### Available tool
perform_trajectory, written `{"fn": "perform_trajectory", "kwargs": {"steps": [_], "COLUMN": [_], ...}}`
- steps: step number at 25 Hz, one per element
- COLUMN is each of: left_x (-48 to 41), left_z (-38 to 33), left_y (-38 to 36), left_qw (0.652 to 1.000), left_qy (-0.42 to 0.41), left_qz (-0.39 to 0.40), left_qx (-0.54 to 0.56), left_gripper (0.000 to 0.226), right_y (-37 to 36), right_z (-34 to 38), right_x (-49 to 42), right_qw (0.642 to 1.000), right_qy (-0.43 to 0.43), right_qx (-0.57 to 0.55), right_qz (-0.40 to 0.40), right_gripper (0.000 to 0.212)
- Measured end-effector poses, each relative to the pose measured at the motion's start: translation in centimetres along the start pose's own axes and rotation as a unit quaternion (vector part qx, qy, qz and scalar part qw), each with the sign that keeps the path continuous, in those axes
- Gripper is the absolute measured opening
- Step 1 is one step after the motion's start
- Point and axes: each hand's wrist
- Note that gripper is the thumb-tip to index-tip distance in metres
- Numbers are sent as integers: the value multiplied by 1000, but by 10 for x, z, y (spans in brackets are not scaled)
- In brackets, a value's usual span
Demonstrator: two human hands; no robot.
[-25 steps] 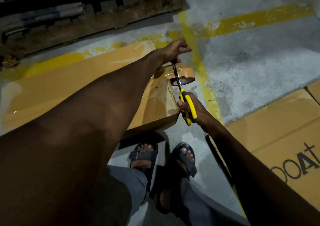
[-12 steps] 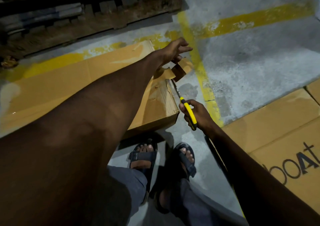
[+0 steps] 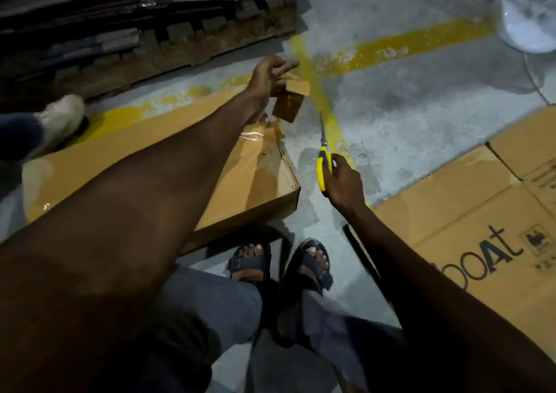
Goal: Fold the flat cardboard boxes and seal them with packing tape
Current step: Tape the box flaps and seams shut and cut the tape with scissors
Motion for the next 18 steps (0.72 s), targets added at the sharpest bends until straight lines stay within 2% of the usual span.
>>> {"fn": "perform_trajectory", "kwargs": {"steps": [4, 9, 13, 18], "left_x": [53, 103, 138, 146], "left_z": [-37, -39, -39, -26], "left_y": [48, 105, 124, 135], "left_qw": [997, 996, 991, 992], "left_qy": [-12, -13, 12, 39], "left_qz": [-43, -85, -129, -114], "left_qx": [-69, -21, -17, -25], "left_gripper": [53, 50, 47, 46], "right_y": [-8, -43, -76, -106], "right_z": [42, 90, 113, 122], "right_x": [36, 76, 85, 73], "right_qw": [991, 980, 956, 930], "right_qy": [103, 152, 226, 244], "right_qx": [45, 80, 172, 271], "right_qz": [-69, -95, -71, -40], "right_gripper": [53, 53, 50, 35]}}
Point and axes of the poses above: each hand's wrist, its own x-axis away from the middle knuckle, its own y-axis out of the back of the hand, z = x × y, and after that the axes turned 15 degrees about -y, right-handed
